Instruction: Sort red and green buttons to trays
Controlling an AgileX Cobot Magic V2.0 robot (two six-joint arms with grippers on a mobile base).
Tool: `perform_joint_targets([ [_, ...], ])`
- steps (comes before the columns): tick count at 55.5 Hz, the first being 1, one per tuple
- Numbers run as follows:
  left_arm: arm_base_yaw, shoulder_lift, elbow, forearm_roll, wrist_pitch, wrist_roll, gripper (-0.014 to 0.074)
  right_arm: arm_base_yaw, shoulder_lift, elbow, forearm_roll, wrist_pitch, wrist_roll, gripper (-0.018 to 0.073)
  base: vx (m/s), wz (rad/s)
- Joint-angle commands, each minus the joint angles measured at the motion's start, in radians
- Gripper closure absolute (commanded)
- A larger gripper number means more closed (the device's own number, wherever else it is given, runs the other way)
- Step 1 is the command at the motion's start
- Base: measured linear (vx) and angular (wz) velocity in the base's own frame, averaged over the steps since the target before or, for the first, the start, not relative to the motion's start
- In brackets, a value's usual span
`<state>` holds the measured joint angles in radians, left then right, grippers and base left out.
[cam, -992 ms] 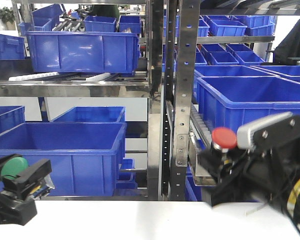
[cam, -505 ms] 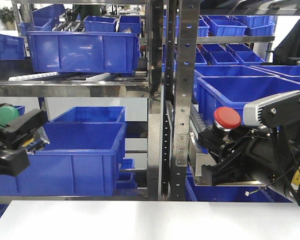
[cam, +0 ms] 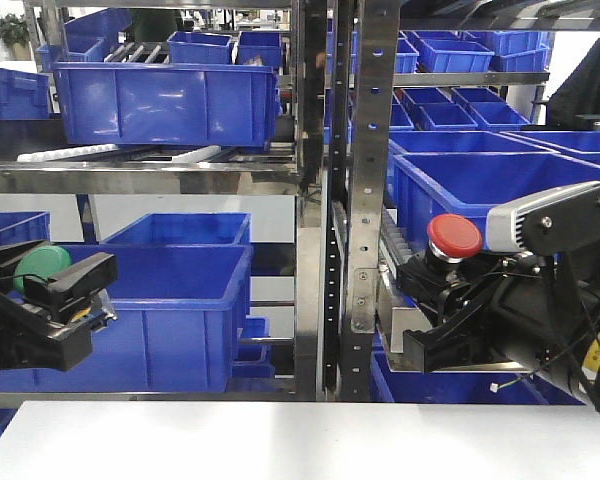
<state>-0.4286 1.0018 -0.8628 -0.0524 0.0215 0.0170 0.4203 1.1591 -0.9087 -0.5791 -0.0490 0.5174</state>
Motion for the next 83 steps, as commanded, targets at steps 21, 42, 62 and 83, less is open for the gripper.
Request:
perform_joint_targets([
  [21,-0.002,-0.012,-0.037,-0.006,-0.088,0.001,0.06,-0.002,-0.026,-0.039,-0.005,-0.069,0.003,0.0569,0.0,0.0],
  [42,-0.002,-0.012,-0.037,-0.006,-0.088,0.001,0.06,-0.002,-0.026,-0.039,-0.005,-0.069,0.003,0.0569,0.0,0.0],
  [62,-0.002,-0.012,-0.037,-0.006,-0.088,0.001,0.06,-0.002,-0.026,-0.039,-0.005,-0.069,0.003,0.0569,-0.01,-0.02],
  [83,-0.002,-0.012,-0.037,-0.006,-0.088,0.001,0.06,-0.002,-0.026,-0.039,-0.005,-0.069,0.003,0.0569,-0.06,-0.07],
])
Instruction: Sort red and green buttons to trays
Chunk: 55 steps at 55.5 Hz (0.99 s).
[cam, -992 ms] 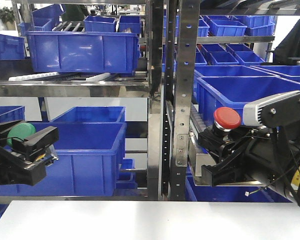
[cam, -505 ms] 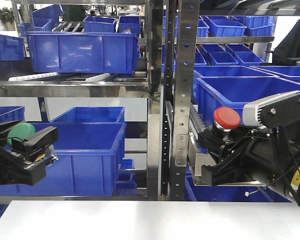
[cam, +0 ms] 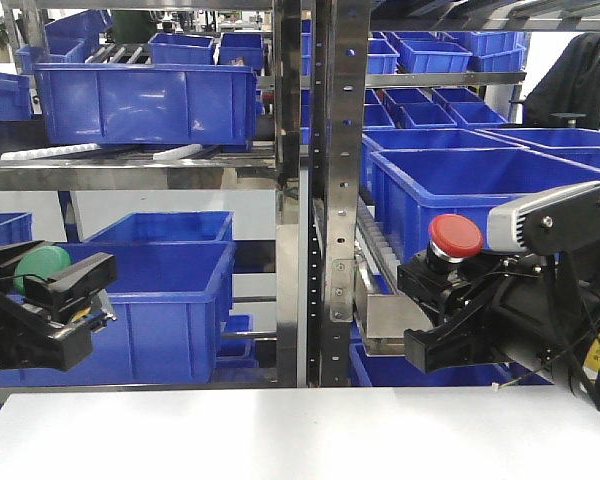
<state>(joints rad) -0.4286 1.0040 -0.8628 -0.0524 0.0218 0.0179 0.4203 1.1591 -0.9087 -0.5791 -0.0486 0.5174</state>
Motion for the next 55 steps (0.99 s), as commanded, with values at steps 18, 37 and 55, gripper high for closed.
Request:
perform_joint_targets([
  [18,-0.002,-0.014,-0.037,-0.006,-0.088,0.0,0.06,-0.002,-0.026,-0.039,-0.005,-0.069,0.003,0.0569,-0.12,0.07],
  [37,-0.002,-0.014,-0.037,-0.006,-0.088,0.0,0.06,-0.002,-0.026,-0.039,-0.005,-0.069,0.003,0.0569,-0.19,0.16],
  [55,-0.002,-0.014,-0.037,-0.006,-0.088,0.0,0.06,-0.002,-0.026,-0.039,-0.005,-0.069,0.003,0.0569,-0.2,0.18],
])
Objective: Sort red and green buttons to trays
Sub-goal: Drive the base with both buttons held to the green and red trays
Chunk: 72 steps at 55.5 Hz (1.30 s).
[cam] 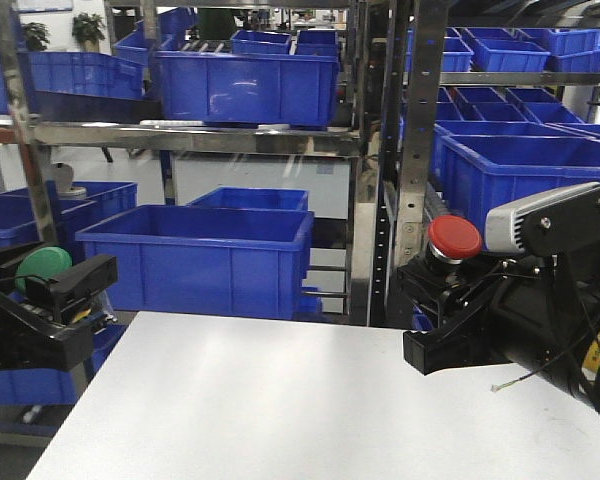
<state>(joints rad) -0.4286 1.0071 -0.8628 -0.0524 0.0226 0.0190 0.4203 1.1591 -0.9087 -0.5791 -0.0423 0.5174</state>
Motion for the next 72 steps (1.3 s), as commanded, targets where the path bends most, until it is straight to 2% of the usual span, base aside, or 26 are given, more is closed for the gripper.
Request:
perform_joint_targets([
  [1,-0.002,-0.017,-0.037,-0.006,-0.089,-0.001,0.06,-0.002,-0.026,-0.039,-0.005,-0.075,0.003,0.0569,-0.18,0.18],
  [47,-0.002,-0.017,-0.037,-0.006,-0.089,-0.001,0.06,-0.002,-0.026,-0.039,-0.005,-0.075,0.003,0.0569,-0.1,0.17],
  [72,-0.002,-0.017,-0.037,-0.006,-0.089,-0.001,0.06,-0.002,-0.026,-0.039,-0.005,-0.075,0.003,0.0569,-0.04,0.32],
])
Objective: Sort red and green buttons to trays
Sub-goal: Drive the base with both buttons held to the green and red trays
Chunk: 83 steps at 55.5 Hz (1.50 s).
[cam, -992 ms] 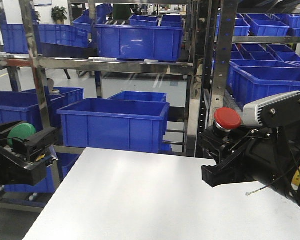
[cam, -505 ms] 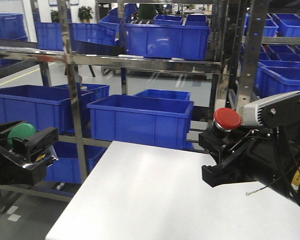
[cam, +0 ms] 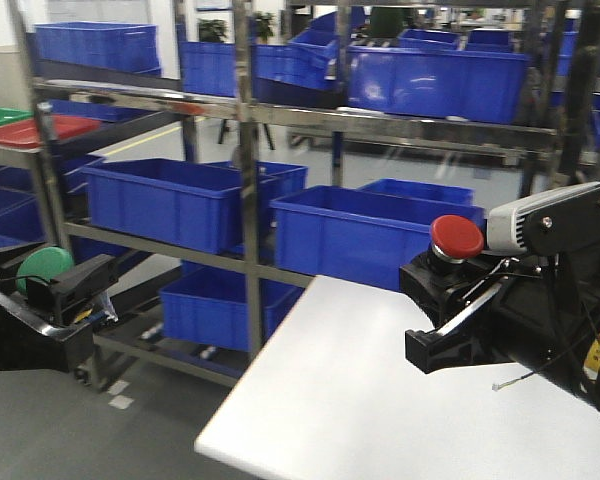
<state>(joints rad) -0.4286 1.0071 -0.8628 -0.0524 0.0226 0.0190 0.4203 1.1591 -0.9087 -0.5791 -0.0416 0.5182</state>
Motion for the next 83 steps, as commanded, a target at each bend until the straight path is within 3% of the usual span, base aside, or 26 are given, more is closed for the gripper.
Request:
perform_joint_targets([
  [1,-0.002,-0.017,-0.037,-0.006,-0.089,-0.001,0.06,-0.002,-0.026,-0.039,-0.005,-0.076,0.002,0.0569,-0.03,0.43],
  [83,-0.002,-0.017,-0.037,-0.006,-0.091,-0.001,0.0599,-0.003,-0.026,-0.039,-0.005,-0.08,0.002,0.0569,0.09,0.58],
])
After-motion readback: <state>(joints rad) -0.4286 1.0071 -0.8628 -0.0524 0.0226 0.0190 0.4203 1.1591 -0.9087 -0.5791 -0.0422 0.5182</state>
